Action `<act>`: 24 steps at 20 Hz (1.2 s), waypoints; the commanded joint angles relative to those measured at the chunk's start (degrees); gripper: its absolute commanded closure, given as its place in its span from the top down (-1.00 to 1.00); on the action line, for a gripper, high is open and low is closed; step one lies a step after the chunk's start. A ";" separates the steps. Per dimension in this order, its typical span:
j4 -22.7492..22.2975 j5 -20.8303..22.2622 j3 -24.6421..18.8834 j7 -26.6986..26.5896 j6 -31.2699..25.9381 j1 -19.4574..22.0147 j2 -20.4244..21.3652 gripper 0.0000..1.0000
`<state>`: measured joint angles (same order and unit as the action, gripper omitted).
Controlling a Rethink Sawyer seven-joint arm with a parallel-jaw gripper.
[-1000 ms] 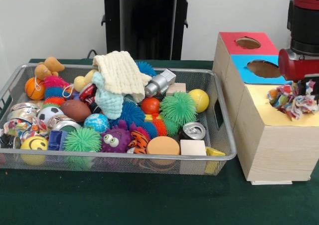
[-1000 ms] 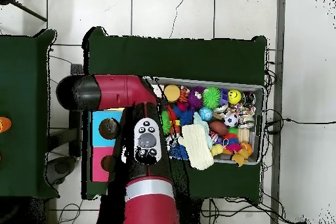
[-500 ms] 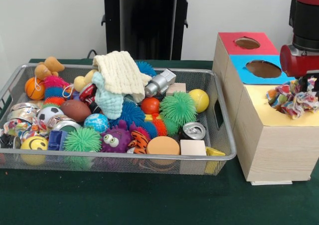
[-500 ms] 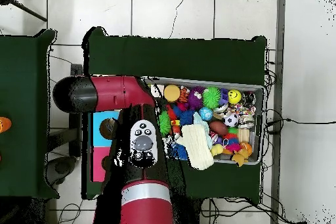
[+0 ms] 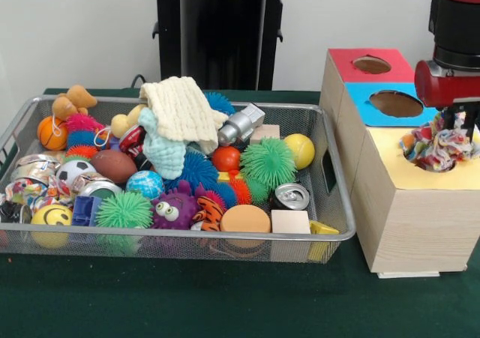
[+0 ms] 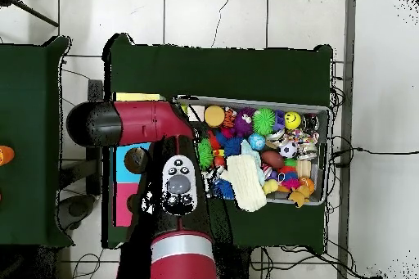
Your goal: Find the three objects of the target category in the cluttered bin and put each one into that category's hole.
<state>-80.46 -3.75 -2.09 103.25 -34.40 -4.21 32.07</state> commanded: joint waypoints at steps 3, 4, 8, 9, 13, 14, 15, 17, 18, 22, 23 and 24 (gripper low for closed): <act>-11.40 4.48 -1.31 0.92 -3.72 2.46 -1.20 -1.00; -11.63 4.52 -1.48 0.87 -3.41 2.65 -1.14 -1.00; -11.11 4.69 -2.03 1.32 -1.64 2.83 -2.74 -1.00; -10.66 4.89 -2.14 1.61 -0.30 2.78 -3.78 -1.00; -8.38 5.91 -1.35 2.93 3.19 1.96 -7.46 -1.00; -8.11 6.32 -1.11 2.85 3.96 1.91 -8.09 -1.00; -8.10 6.58 -1.00 2.59 4.34 2.01 -8.32 -1.00; -8.59 6.79 -1.11 1.98 4.93 2.36 -8.27 -1.00; -8.82 6.83 -1.30 1.71 5.14 2.61 -8.24 -1.00; -8.68 7.02 -2.32 1.29 6.50 3.43 -9.39 -1.00; -8.24 7.15 -2.56 1.36 6.99 3.52 -10.18 -1.00; -7.92 7.29 -2.74 1.44 7.42 3.58 -10.75 -1.00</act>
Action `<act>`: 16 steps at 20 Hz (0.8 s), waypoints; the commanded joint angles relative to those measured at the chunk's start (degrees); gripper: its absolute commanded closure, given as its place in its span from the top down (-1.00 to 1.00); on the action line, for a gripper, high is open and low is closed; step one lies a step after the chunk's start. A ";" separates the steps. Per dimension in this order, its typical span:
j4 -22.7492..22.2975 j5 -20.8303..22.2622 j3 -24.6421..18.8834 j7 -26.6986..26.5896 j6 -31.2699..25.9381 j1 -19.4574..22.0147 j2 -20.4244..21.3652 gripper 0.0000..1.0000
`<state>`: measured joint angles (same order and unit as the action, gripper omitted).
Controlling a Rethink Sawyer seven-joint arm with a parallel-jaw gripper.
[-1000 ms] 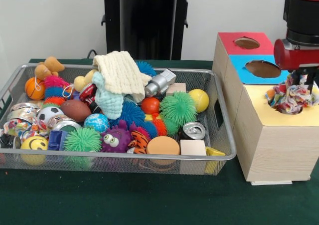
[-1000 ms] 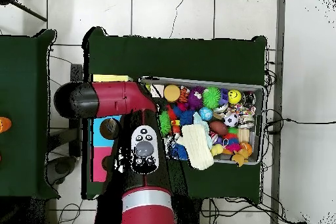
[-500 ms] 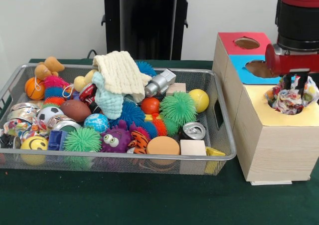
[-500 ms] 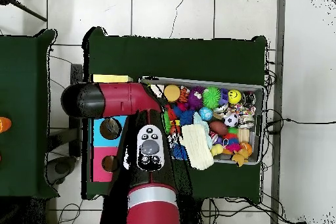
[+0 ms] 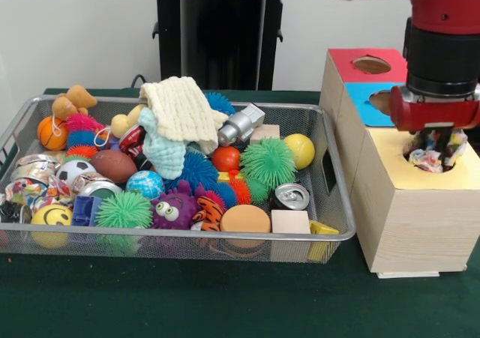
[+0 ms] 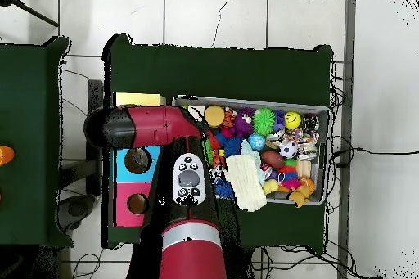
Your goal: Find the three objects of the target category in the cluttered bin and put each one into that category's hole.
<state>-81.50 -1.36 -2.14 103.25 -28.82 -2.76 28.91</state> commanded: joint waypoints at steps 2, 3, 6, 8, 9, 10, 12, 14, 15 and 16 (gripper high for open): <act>-5.95 5.24 -3.35 1.41 3.65 2.47 -9.39 -1.00; -5.57 5.48 -3.57 1.29 4.41 2.59 -10.16 -1.00; -3.76 6.73 -3.92 0.72 7.46 2.89 -13.28 -1.00; -1.60 7.91 -3.24 0.63 9.57 2.49 -15.92 -1.00; -0.53 8.70 -2.81 0.72 11.21 2.22 -17.24 -1.00; 0.84 9.58 -2.24 0.45 11.94 1.85 -18.61 -1.00; 1.28 10.33 -2.59 -0.11 12.21 2.17 -19.12 -1.00; 1.93 11.12 -1.97 0.55 13.72 1.70 -19.74 -1.00; 3.25 11.51 -0.31 1.70 14.32 0.38 -20.71 -1.00; 4.17 11.81 0.78 2.50 14.53 -0.47 -21.36 -1.00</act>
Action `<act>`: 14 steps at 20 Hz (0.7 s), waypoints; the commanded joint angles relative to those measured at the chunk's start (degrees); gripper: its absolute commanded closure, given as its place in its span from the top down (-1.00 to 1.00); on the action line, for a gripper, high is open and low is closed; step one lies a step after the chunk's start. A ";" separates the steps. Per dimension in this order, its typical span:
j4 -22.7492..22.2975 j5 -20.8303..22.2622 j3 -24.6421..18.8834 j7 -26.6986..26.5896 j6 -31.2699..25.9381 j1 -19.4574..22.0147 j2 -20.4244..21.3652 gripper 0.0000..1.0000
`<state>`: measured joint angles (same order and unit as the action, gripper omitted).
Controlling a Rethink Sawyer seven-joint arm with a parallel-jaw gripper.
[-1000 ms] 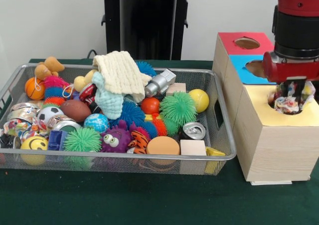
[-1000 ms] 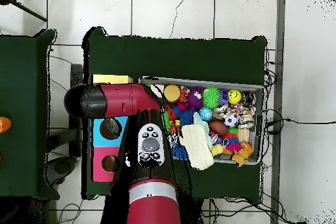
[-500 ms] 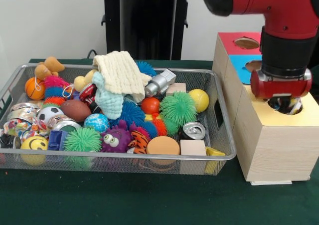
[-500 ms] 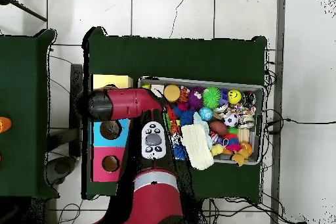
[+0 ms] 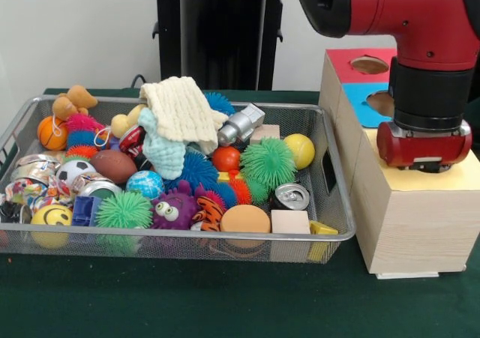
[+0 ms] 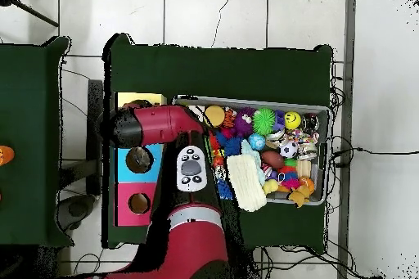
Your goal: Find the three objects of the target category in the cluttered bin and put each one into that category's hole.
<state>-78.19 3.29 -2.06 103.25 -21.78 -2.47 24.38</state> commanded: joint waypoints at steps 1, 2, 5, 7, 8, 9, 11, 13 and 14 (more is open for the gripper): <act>1.77 7.15 1.97 3.72 7.76 -1.76 -17.44 -1.00; 2.70 7.03 2.92 4.43 6.87 -2.57 -17.98 -1.00; 3.82 6.83 3.75 4.77 4.94 -3.38 -18.61 -1.00; 4.21 6.30 3.49 4.35 3.21 -3.25 -18.78 -1.00; 4.27 6.05 3.42 4.20 2.59 -3.21 -18.80 -1.00; 4.45 5.77 3.33 4.16 2.30 -3.14 -18.86 -1.00; 4.80 5.48 3.36 3.96 1.48 -3.16 -18.99 -1.00; 5.00 5.35 3.38 3.87 0.91 -3.18 -19.08 -1.00; 5.18 5.31 3.39 3.75 0.26 -3.19 -19.13 -1.00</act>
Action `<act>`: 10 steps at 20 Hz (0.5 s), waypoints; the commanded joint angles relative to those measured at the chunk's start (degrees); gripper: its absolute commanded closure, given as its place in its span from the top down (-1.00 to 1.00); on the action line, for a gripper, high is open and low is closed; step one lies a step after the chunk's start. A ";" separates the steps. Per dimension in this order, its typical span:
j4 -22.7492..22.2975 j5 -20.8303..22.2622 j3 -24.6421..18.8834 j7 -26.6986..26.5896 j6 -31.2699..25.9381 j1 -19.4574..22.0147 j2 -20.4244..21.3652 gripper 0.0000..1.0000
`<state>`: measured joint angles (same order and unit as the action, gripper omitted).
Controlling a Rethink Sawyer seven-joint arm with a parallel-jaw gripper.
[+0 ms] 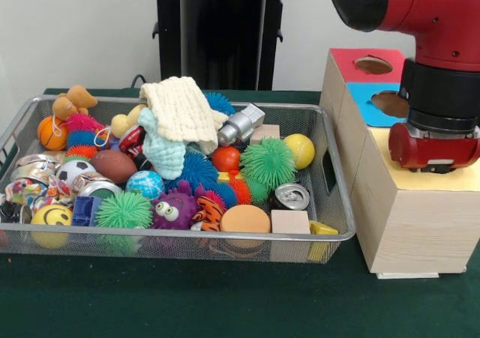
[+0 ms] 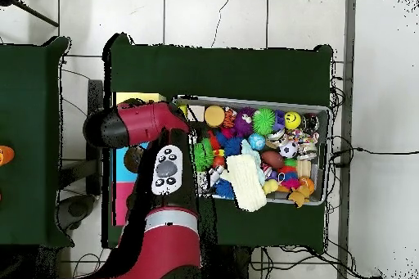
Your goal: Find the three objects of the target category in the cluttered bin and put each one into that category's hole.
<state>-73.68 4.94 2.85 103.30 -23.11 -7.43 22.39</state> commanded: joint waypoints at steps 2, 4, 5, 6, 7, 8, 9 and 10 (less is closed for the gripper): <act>0.74 3.76 -1.63 3.56 1.17 1.79 -17.16 -1.00; 1.28 3.65 -1.34 3.59 -0.65 1.55 -17.35 -1.00; 1.30 3.59 -1.34 3.81 -0.72 1.54 -17.37 -1.00; 1.44 3.60 -1.26 4.29 -0.99 1.47 -17.42 1.00; 1.27 3.59 -1.27 4.55 -0.39 1.49 -17.38 1.00; 1.11 3.59 -1.27 4.81 0.21 1.50 -17.34 1.00; 0.94 3.58 -1.28 5.06 0.81 1.52 -17.30 1.00; 0.84 3.54 -1.41 5.05 0.98 1.62 -17.26 1.00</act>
<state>-71.67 4.74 3.03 103.29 -26.87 -7.85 21.72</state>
